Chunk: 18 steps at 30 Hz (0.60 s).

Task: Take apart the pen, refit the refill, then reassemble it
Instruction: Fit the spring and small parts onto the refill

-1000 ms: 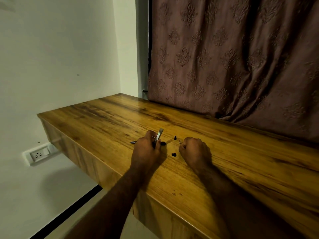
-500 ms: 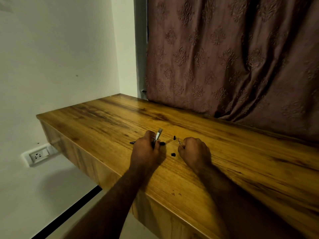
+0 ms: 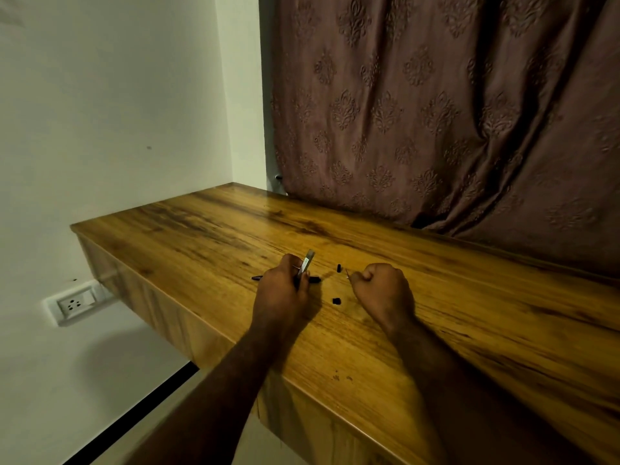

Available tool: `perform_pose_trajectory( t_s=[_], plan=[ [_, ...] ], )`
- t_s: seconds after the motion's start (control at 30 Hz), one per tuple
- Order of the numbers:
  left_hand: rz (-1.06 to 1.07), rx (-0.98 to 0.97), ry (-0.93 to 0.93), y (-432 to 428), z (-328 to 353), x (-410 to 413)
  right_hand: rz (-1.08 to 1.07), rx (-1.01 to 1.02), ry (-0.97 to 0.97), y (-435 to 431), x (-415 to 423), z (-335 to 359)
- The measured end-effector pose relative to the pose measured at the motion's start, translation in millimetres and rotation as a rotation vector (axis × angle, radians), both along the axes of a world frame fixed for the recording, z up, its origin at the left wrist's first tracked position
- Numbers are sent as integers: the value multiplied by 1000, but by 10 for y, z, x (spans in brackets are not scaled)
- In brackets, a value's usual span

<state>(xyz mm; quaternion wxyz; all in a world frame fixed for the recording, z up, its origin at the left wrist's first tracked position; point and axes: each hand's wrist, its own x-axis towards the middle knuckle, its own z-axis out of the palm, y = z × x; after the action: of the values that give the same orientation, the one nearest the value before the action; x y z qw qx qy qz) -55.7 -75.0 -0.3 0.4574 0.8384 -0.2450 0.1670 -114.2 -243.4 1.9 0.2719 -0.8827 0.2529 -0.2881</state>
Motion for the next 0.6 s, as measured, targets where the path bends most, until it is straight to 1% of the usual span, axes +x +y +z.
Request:
perform_pose_trajectory(
  t_s=[0.07,0.13,0.2,0.27,0.37,0.53,0.6],
  plan=[
    [-5,3,1,5,6,-4,7,102,-161,-51,-23,17],
    [-6,-11,-14,9,9,-18,47,141,-293,-74,-59,35],
    [-8,-29,-7,9,6,-35,117,129,-340,-51,-99,46],
    [-14,-48,22,11,3,-55,206,104,-326,3,-126,43],
    [-17,-62,52,13,5,-69,301,58,-245,65,-143,30],
    [-8,-34,52,30,-8,-79,363,88,-120,75,-141,25],
    [-5,-30,53,31,-6,-91,377,77,-16,69,-134,28]
  ],
)
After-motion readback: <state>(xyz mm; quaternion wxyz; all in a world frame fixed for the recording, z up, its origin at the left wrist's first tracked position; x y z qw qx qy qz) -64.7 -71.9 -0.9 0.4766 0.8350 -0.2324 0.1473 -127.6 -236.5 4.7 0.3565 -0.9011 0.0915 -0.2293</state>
